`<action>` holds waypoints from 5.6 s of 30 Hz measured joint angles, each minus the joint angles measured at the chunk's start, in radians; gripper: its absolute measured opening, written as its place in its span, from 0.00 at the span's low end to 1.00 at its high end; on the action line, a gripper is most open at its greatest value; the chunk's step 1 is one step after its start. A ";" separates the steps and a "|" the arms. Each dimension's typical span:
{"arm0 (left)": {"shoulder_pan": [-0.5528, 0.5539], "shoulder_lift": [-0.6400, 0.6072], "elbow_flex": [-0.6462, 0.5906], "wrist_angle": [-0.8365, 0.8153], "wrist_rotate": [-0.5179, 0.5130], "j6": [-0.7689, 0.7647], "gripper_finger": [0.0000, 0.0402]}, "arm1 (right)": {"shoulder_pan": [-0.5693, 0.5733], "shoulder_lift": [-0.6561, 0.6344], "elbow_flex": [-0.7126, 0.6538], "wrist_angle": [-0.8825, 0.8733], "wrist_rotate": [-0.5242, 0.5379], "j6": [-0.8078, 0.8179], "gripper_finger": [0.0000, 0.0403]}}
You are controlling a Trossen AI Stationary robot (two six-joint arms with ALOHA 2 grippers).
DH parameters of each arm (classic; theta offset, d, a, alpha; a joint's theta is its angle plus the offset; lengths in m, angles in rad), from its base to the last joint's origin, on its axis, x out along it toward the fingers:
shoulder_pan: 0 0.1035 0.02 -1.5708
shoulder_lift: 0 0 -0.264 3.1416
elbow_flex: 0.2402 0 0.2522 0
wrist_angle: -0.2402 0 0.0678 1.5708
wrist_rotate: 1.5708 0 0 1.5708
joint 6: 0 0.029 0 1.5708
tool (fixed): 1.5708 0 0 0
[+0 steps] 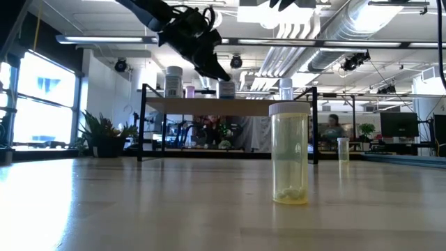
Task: Pick and place medicine bottles onto shelf by color
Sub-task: Put the blue pill bottle on the shelf
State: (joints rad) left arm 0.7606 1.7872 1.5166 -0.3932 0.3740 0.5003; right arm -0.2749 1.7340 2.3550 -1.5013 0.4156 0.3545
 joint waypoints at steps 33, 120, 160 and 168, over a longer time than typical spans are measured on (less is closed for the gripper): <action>0.025 0.005 -0.001 -0.004 -0.080 0.071 0.55 | 0.000 0.000 0.000 0.000 -0.005 -0.015 0.38; 0.022 -0.001 0.172 -0.239 -0.175 0.155 0.56 | 0.002 0.000 0.000 -0.014 -0.012 -0.015 0.38; -0.168 -0.221 -0.111 -0.364 0.243 -0.096 0.56 | 0.601 -0.359 -0.942 0.060 -0.099 1.213 0.38; -0.257 -0.356 -0.293 -0.184 0.239 -0.174 0.56 | 0.763 -0.360 -1.078 0.173 -0.222 1.427 0.38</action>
State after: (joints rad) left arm 0.5037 1.4312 1.2234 -0.5773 0.6132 0.3266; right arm 0.4878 1.3735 1.2773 -1.3284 0.1940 1.7816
